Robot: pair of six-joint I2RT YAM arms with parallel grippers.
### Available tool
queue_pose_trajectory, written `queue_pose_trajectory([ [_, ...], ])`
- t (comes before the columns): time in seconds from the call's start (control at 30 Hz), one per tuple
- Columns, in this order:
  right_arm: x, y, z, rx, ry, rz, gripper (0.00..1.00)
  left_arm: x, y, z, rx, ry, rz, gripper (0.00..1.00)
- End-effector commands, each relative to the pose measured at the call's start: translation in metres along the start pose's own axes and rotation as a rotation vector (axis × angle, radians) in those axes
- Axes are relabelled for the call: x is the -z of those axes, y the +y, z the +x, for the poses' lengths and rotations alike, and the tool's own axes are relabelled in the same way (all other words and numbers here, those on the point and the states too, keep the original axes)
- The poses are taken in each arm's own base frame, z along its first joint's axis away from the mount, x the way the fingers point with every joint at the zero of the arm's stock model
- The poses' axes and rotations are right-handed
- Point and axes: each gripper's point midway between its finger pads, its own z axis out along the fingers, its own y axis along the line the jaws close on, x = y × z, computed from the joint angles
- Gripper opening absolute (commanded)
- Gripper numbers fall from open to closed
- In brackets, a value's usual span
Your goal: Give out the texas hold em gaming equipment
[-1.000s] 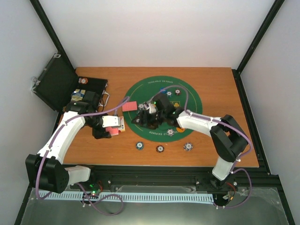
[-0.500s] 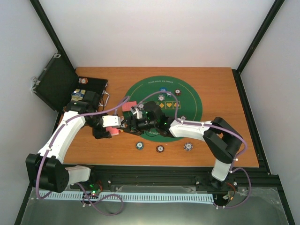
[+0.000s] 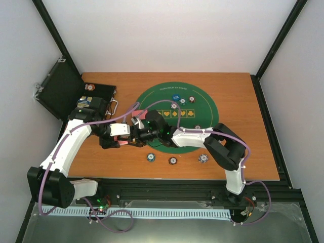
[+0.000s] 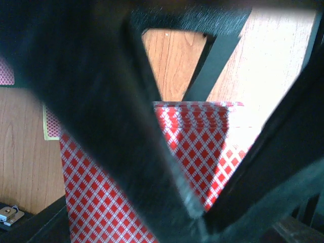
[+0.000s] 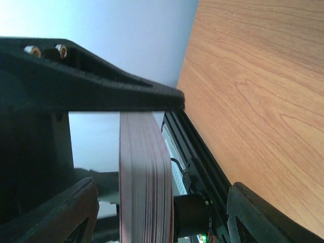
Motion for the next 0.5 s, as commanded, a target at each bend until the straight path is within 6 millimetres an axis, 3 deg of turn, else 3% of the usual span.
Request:
queue_pose_trajectory([
  [0.0, -0.019, 0.018, 0.001, 0.026, 0.031, -0.075, 0.69, 0.011, 0.001, -0.009, -0.018, -0.032, -0.016, 0.08],
  [0.23, -0.028, -0.006, -0.001, -0.038, 0.042, -0.066, 0.61, 0.014, 0.0, -0.008, -0.031, -0.028, -0.027, 0.08],
  [0.47, -0.011, -0.032, -0.002, -0.088, 0.003, -0.036, 0.5, 0.016, 0.0, -0.01, -0.038, -0.036, -0.028, 0.07],
])
